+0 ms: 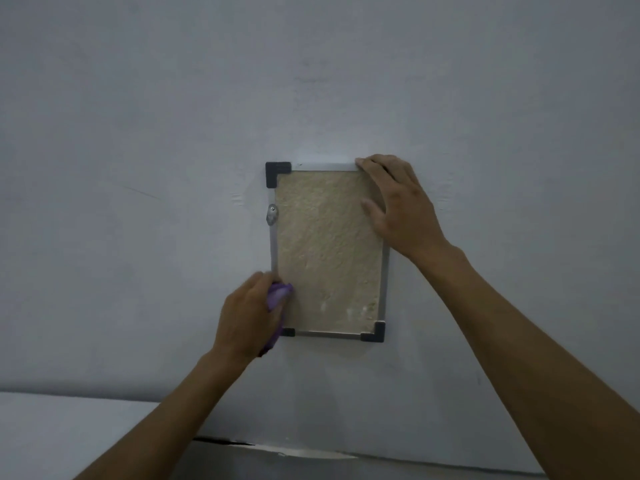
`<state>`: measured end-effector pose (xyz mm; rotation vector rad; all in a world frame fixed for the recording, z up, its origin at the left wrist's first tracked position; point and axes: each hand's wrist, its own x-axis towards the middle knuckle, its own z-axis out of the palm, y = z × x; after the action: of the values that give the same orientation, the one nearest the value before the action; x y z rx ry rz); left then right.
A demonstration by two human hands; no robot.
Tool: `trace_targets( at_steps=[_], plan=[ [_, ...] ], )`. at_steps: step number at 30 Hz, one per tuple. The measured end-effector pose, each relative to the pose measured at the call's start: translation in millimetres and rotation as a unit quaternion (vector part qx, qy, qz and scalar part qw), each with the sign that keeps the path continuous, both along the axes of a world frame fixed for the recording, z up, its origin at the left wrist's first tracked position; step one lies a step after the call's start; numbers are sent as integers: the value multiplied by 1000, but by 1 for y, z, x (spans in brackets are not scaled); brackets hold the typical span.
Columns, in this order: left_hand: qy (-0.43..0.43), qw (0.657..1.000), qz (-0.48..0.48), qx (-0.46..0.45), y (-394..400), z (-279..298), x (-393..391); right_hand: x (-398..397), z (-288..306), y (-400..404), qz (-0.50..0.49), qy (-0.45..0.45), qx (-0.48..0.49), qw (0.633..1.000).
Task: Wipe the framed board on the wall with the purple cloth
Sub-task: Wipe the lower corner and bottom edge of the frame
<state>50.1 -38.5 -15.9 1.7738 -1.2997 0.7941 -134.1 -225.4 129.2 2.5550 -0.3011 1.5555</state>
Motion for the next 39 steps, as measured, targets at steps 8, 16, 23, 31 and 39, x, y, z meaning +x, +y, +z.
trace_targets(
  at_steps=[8,16,23,31,39],
  plan=[
    [-37,985,-31,168,7,-13,3,-20,21,-14,38,43,5,998],
    [-16,999,-31,5,2,-19,2,-40,32,-30,25,107,-1,994],
    [-89,991,-25,92,5,12,6,-33,25,-26,4,84,-3,996],
    [-75,989,-1,128,2,-3,-6,-26,-22,-15,81,-58,106,989],
    [19,997,6,69,0,-7,-7,-27,-103,-8,61,-66,277,957]
  ],
)
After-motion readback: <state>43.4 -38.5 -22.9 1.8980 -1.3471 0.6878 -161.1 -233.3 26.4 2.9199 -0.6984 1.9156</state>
